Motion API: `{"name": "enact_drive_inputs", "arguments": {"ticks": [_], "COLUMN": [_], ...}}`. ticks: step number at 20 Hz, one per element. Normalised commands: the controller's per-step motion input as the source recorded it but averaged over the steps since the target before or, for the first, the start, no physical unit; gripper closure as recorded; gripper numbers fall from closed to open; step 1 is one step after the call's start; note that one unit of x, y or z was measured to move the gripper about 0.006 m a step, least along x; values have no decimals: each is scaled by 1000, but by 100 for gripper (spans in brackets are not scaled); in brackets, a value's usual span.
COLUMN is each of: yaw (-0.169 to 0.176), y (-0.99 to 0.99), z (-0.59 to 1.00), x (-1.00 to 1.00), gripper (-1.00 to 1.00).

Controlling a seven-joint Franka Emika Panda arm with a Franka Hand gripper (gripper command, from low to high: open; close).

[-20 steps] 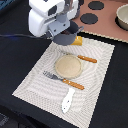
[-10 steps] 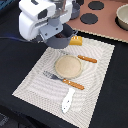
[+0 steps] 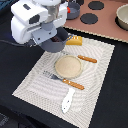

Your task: Interact with the objects in diverse but meaningful ways.

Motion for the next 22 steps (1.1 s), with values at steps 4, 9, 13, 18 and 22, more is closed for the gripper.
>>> {"name": "enact_drive_inputs", "arguments": {"ticks": [4,9,13,18,22], "yaw": [0,1,0,2,0], "y": [-9,-95,-161,-178,-168], "z": [-224,-285,-289,-234,-93], "x": [-1000,-986,-836,-645,-318], "gripper": [100,100,100,100,100]}}
